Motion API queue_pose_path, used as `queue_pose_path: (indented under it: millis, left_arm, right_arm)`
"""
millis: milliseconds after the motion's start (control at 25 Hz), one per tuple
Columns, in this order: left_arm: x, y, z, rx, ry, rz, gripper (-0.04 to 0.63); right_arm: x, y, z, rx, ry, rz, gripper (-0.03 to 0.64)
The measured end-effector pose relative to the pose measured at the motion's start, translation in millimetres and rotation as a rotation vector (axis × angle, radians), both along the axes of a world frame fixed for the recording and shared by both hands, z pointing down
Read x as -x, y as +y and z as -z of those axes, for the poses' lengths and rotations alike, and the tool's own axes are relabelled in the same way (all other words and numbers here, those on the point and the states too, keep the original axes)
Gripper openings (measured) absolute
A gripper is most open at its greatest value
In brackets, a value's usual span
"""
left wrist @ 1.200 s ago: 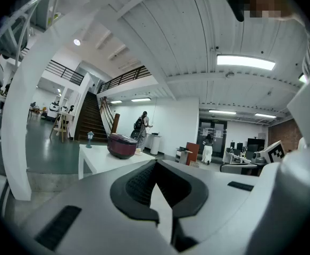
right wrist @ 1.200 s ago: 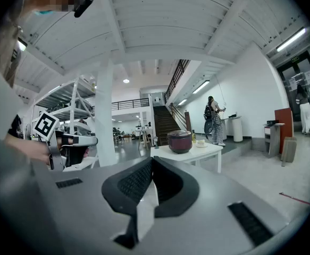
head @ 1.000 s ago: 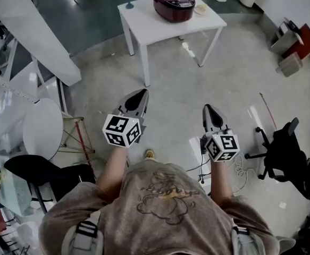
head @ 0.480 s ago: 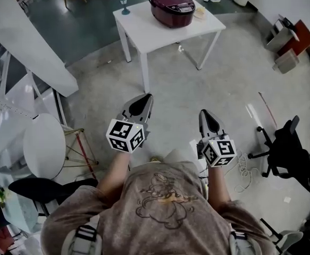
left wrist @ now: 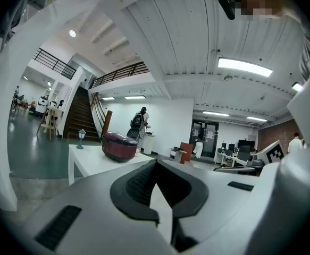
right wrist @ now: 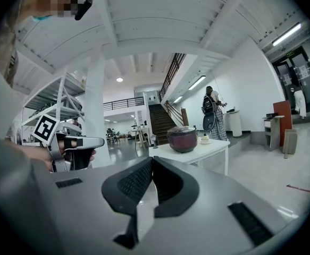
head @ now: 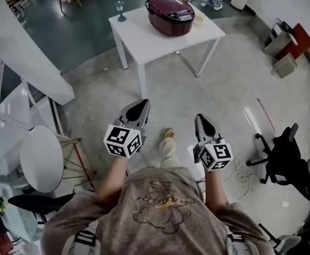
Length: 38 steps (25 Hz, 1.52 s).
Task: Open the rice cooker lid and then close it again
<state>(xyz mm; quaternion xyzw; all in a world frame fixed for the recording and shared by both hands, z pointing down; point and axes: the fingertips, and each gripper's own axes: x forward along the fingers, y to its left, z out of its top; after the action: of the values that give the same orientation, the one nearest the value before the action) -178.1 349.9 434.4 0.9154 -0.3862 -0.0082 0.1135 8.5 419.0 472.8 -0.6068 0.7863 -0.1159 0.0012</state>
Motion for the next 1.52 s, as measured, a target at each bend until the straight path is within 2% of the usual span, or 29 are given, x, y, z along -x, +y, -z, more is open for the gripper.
queue_pose_path:
  millis: [320,760,1240,1520]
  left_arm:
    - [-15,-74,-4,0.005,-0.008,0.038,0.020]
    - [-53,-193,13,0.018,-0.013,0.101,0.021]
    - [-105,-283,22,0.001,-0.043,0.124,0.021]
    - [-116,-311,19,0.007,-0.042,0.148,0.021]
  right_arm:
    - [-6,-87,-6,0.010,-0.023,0.066,0.003]
    - [-43,-219,11,0.003,-0.031,0.158,0.003]
    - [-97,-308,11,-0.007,-0.063,0.188,0.003]
    - [-111,-334,3,0.013,-0.073,0.205,0.003]
